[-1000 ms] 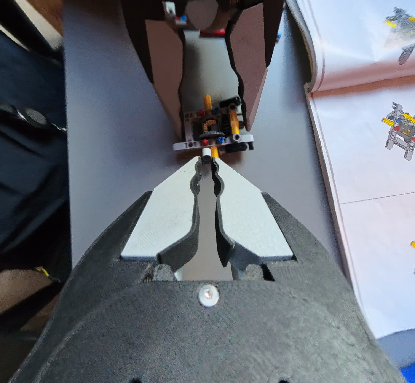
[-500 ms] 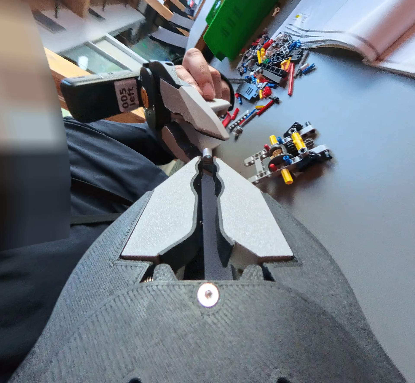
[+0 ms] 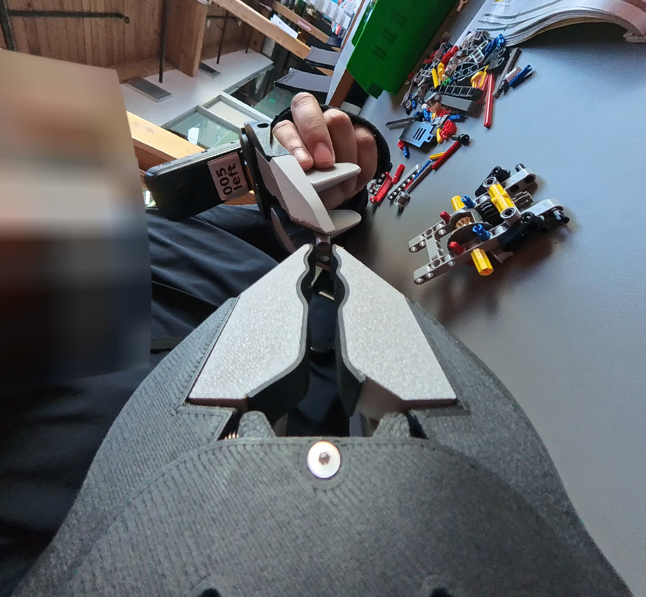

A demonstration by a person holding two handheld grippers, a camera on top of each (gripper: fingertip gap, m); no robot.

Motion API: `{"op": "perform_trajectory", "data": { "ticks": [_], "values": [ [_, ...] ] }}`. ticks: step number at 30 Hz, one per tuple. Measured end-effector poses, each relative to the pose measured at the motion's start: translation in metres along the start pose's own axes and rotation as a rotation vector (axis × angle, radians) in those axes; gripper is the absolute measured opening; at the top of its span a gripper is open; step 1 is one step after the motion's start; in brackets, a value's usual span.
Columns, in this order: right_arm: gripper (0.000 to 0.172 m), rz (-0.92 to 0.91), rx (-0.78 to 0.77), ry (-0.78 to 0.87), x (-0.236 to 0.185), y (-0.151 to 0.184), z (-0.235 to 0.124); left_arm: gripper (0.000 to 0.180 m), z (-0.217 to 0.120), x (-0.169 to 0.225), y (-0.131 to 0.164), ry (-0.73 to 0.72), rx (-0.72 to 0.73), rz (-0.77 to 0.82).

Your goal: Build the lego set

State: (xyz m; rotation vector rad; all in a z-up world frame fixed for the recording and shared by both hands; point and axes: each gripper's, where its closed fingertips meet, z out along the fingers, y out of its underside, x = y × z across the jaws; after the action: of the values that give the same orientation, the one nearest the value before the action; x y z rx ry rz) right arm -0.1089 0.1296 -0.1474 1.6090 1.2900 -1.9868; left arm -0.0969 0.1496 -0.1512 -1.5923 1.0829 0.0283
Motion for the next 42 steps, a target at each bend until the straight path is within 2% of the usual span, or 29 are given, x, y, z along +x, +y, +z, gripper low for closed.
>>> {"op": "perform_trajectory", "data": {
  "ticks": [10, 18, 23, 28, 31, 33, 42],
  "values": [
    [0.005, -0.077, -0.066, 0.085, 0.004, 0.003, 0.000, 0.015, -0.002, 0.003, 0.001, 0.066, 0.045, -0.084],
    [0.005, -0.063, -0.065, 0.112, 0.007, 0.003, 0.001, 0.014, -0.002, 0.003, 0.004, 0.043, 0.027, -0.037],
    [0.005, -0.062, -0.022, 0.104, 0.004, -0.003, -0.002, 0.013, -0.003, -0.003, 0.001, -0.024, 0.032, 0.009],
    [0.000, -0.089, 0.101, 0.066, -0.005, -0.016, -0.014, 0.013, -0.005, -0.010, -0.001, -0.086, 0.040, 0.020],
    [0.016, -0.086, 0.129, 0.078, -0.004, -0.018, -0.014, 0.013, -0.005, -0.012, -0.001, -0.097, 0.042, 0.012],
    [0.005, -0.105, 0.115, 0.087, -0.004, -0.015, -0.011, 0.013, -0.006, -0.012, -0.002, -0.104, 0.045, 0.013],
    [0.005, -0.135, 0.164, 0.069, -0.007, -0.021, -0.002, 0.013, -0.009, -0.019, -0.007, -0.154, 0.062, 0.010]
  ]
}}
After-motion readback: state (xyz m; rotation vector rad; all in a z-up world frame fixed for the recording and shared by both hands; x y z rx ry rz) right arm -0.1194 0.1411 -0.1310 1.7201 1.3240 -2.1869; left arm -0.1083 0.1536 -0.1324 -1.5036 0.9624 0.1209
